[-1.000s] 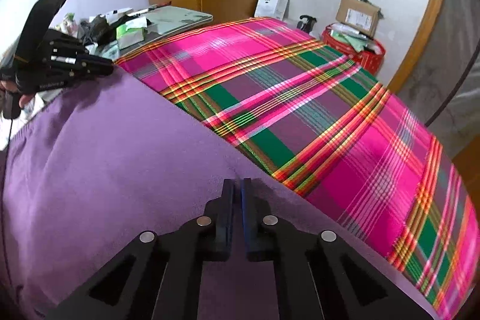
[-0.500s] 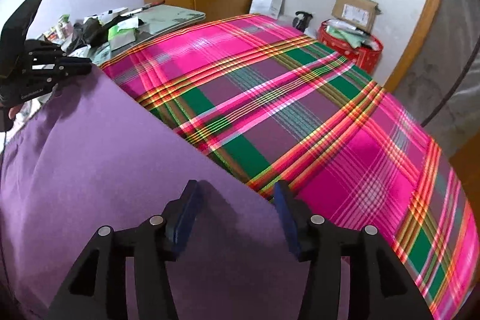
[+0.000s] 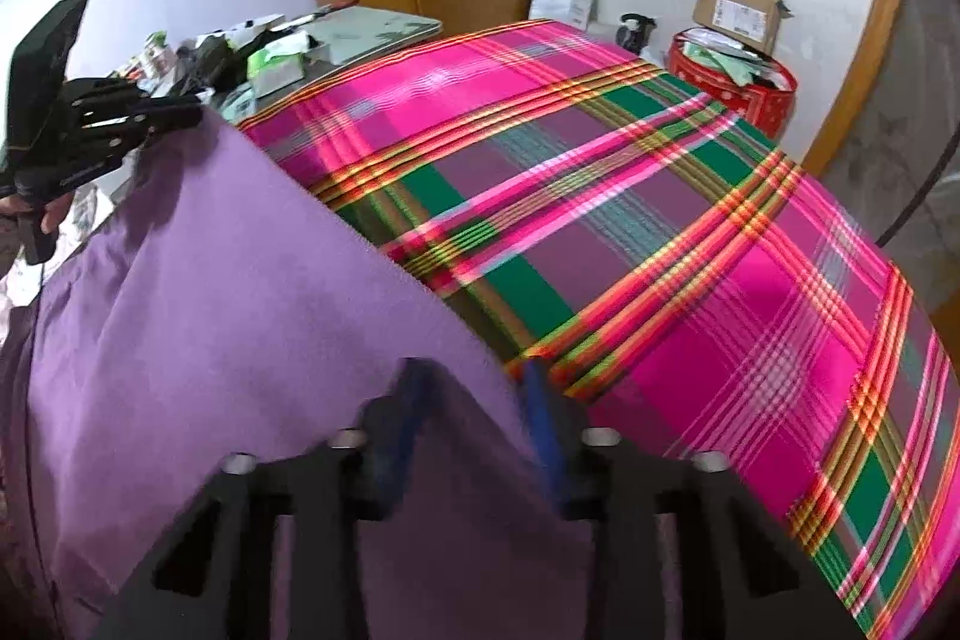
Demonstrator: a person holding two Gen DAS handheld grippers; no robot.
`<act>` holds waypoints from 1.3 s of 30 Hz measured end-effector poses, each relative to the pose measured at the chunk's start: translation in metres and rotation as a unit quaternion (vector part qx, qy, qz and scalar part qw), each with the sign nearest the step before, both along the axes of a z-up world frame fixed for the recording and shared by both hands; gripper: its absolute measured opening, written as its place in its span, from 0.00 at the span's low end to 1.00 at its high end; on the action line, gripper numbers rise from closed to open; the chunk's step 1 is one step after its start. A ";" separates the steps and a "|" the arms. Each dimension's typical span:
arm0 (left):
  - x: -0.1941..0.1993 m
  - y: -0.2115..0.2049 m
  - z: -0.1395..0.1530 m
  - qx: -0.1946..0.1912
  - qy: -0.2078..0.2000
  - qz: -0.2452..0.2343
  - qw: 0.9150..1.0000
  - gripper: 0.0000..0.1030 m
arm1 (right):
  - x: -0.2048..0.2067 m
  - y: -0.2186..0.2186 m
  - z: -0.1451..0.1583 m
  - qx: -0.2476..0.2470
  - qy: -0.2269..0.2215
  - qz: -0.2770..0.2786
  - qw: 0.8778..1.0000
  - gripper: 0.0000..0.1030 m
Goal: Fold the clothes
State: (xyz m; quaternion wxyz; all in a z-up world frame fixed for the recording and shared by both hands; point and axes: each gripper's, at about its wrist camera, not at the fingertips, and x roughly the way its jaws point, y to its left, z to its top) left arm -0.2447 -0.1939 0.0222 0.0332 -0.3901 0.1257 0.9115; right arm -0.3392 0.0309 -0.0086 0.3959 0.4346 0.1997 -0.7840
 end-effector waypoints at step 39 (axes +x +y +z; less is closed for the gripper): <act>0.140 0.008 0.080 0.012 0.061 0.003 0.998 0.05 | 0.276 0.007 0.136 -0.007 0.204 -0.018 0.979 0.05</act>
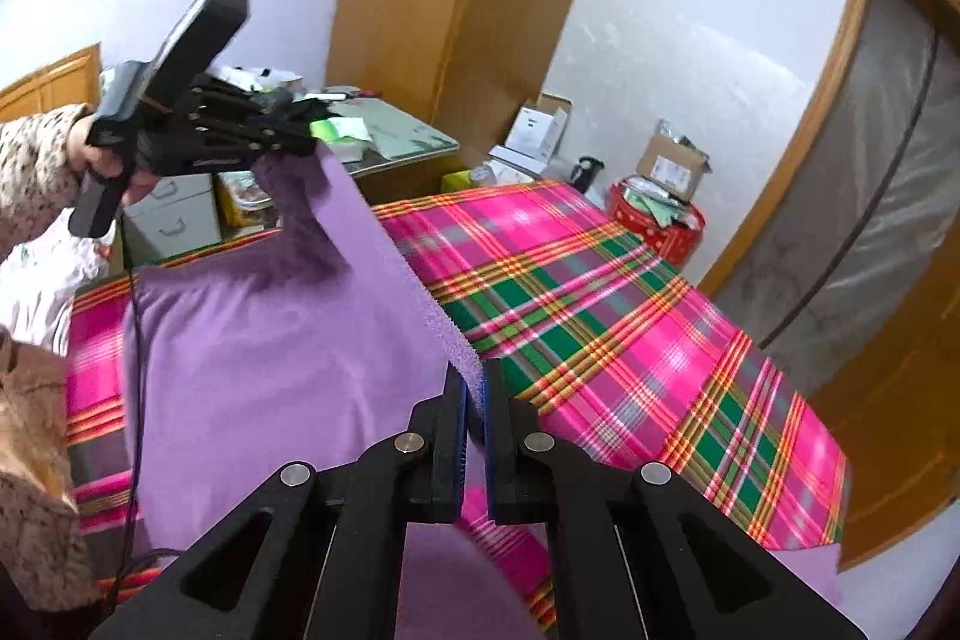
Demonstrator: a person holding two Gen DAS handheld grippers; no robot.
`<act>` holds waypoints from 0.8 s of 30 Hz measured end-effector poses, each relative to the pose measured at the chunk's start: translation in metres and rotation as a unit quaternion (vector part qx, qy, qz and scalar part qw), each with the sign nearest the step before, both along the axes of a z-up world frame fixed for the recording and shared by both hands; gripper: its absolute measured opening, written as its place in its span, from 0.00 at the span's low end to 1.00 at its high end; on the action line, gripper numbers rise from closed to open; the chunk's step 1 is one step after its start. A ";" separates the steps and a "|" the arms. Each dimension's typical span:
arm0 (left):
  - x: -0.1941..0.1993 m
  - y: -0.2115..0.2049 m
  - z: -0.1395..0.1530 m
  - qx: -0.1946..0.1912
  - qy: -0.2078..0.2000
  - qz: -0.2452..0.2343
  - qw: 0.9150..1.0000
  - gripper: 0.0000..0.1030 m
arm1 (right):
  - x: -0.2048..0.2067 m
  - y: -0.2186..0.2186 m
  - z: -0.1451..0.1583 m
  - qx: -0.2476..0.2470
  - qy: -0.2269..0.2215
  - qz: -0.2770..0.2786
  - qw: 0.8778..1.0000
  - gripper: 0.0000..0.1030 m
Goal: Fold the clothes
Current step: 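Grasp the lilac sweater edge with the right gripper while the left gripper grasps fabric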
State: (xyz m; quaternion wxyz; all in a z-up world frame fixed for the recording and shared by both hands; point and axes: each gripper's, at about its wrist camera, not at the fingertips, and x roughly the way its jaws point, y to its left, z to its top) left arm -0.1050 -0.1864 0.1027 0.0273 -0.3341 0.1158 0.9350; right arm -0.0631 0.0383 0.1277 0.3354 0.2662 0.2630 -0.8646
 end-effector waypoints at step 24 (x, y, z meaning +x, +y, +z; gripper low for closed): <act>0.109 -0.006 -0.035 0.009 0.022 0.009 1.000 0.06 | 0.110 -0.001 -0.060 0.030 -0.035 0.005 0.999 0.05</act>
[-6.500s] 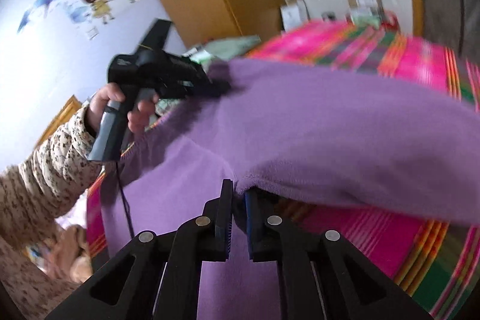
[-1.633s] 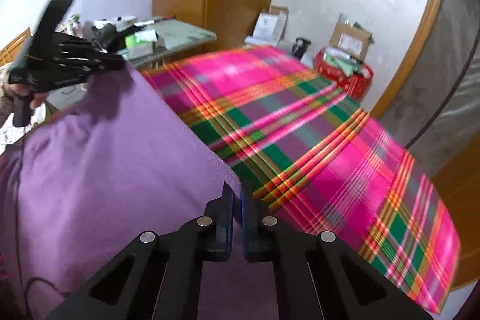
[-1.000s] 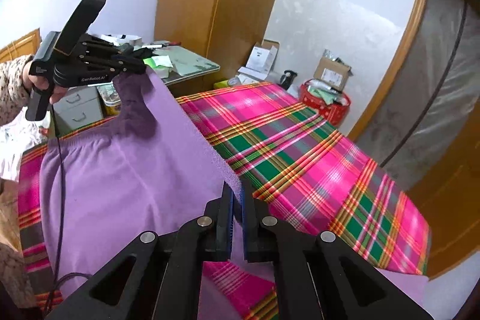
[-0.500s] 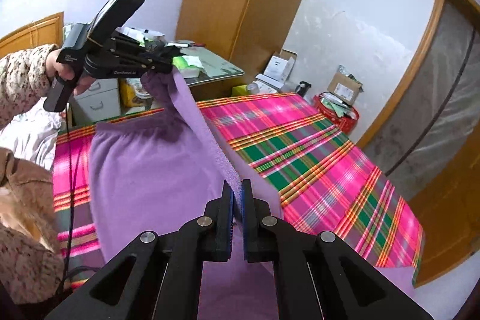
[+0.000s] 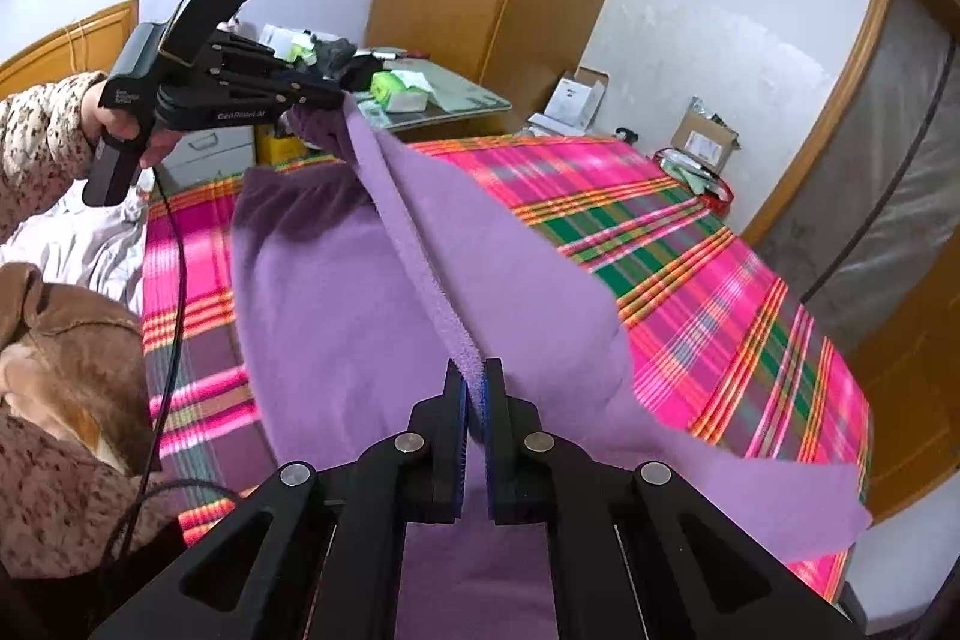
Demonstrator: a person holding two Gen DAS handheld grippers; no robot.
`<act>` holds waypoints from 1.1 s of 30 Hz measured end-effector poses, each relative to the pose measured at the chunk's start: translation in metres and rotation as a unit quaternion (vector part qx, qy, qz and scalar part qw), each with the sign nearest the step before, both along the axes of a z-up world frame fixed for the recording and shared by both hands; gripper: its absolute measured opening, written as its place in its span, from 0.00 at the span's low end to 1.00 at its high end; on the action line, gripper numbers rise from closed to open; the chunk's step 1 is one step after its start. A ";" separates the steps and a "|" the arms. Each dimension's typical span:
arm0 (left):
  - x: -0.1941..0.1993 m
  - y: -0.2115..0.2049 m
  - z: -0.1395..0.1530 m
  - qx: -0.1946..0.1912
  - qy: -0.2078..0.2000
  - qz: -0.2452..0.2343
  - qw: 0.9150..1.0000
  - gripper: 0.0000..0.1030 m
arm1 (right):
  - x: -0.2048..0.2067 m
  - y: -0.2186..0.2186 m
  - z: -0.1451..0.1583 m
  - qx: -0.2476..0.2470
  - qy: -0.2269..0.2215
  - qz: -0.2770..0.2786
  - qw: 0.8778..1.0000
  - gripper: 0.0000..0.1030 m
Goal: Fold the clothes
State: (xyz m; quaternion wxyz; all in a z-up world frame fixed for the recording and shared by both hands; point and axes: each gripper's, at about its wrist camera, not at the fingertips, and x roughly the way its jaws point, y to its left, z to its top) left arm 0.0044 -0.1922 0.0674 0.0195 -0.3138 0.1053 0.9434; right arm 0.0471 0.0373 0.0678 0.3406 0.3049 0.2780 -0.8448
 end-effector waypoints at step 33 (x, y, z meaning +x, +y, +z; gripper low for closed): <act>0.059 -0.092 -0.060 0.400 -0.094 0.113 0.905 0.37 | 0.042 0.017 -0.072 0.029 -0.027 -0.029 0.999 0.05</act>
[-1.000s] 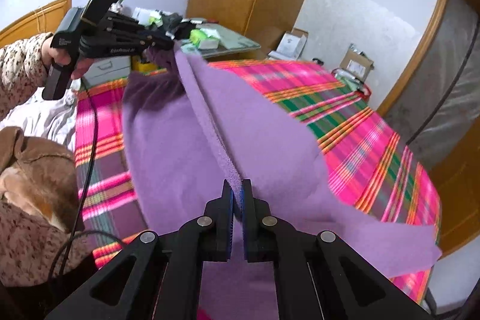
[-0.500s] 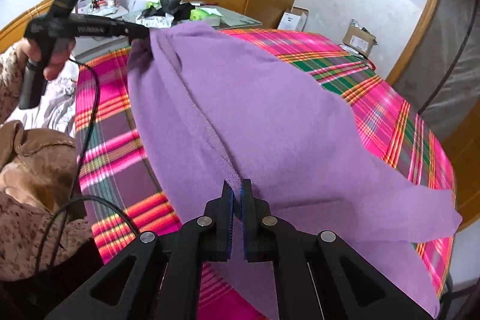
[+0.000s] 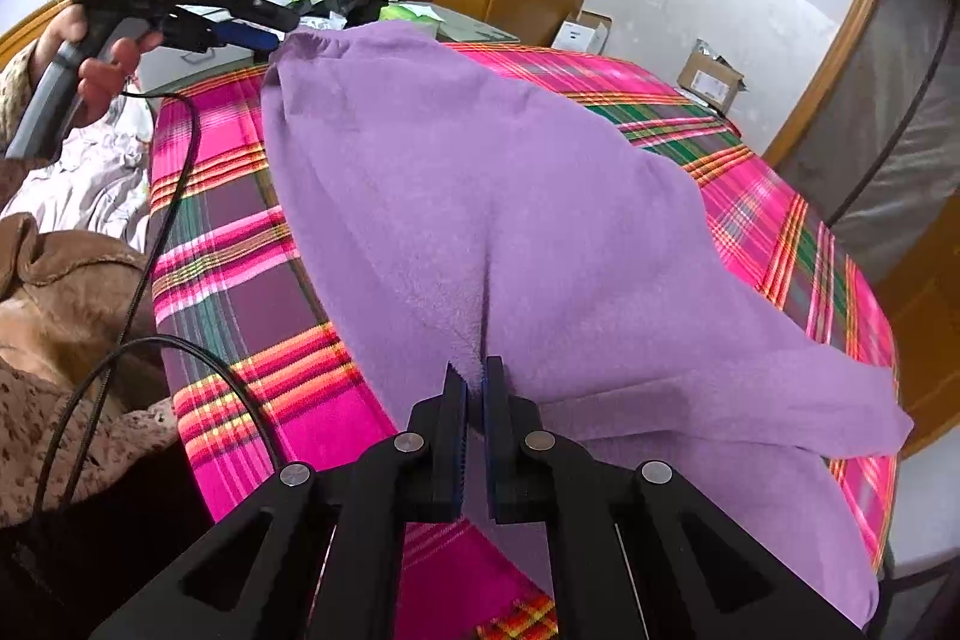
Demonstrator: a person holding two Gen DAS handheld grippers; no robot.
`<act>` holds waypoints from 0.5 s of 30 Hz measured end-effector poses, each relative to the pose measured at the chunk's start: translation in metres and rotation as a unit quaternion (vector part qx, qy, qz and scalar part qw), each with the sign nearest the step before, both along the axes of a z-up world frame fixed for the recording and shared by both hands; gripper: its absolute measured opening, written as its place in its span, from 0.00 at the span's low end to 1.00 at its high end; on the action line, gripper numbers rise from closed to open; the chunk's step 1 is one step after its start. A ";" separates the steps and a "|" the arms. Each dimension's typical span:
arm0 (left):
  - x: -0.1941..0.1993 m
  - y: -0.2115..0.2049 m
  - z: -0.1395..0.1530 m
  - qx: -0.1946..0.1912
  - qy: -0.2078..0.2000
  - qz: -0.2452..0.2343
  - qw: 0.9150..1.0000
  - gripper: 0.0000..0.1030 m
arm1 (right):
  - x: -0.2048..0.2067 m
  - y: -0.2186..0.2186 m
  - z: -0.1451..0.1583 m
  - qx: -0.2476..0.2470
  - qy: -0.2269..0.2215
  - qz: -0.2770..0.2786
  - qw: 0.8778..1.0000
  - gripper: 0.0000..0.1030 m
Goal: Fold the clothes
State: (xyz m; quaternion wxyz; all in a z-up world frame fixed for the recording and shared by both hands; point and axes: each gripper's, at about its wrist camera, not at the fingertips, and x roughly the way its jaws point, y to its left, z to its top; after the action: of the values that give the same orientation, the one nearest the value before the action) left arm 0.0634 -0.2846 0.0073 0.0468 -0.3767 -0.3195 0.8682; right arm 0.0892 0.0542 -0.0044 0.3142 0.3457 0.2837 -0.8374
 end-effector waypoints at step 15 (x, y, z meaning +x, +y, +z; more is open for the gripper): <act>-0.004 -0.020 -0.004 0.056 -0.034 0.095 0.993 0.18 | 0.004 -0.001 -0.006 0.008 0.026 0.000 1.000 0.05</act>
State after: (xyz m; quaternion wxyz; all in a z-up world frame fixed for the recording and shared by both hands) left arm 0.0589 -0.3049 0.0031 -0.0260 -0.3710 -0.4037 0.8359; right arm 0.0935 0.0535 -0.0103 0.3039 0.3261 0.2984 -0.8439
